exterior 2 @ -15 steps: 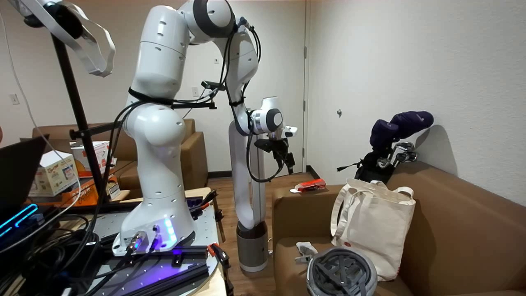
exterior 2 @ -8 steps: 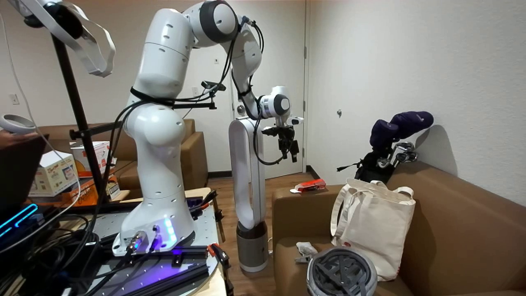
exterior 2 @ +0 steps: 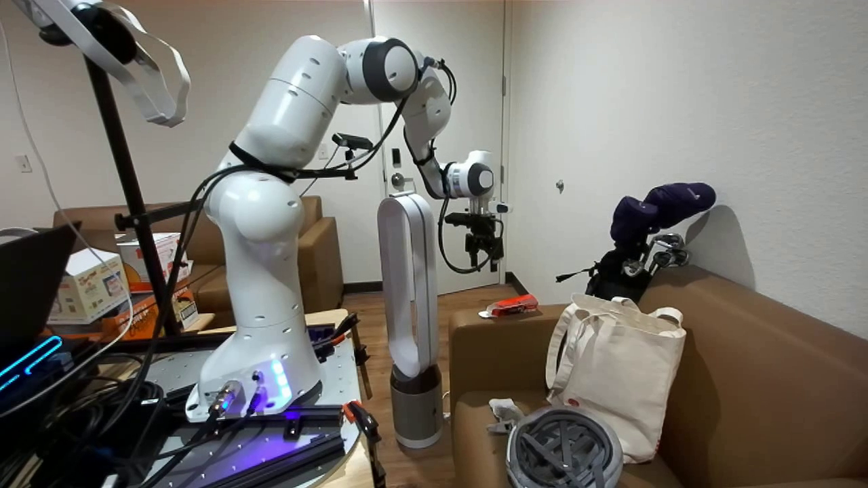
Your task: Put the orange box on the other armrest of the couch
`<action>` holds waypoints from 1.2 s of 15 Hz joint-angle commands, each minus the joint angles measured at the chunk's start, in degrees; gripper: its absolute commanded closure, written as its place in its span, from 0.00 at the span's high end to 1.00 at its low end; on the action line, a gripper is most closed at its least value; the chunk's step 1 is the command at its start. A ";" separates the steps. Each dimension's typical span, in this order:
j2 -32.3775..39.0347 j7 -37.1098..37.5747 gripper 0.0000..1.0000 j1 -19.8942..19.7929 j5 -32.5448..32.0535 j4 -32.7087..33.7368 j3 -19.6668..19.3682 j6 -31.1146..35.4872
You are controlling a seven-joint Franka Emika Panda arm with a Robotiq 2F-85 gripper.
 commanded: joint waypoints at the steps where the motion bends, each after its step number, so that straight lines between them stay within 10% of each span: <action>1: 5.26 -8.60 1.00 -2.97 3.78 5.44 2.33 0.52; 12: 8.87 -10.28 1.00 -2.38 6.14 9.34 1.72 0.06; 18: 10.38 -12.13 1.00 -9.18 18.99 8.81 4.78 2.72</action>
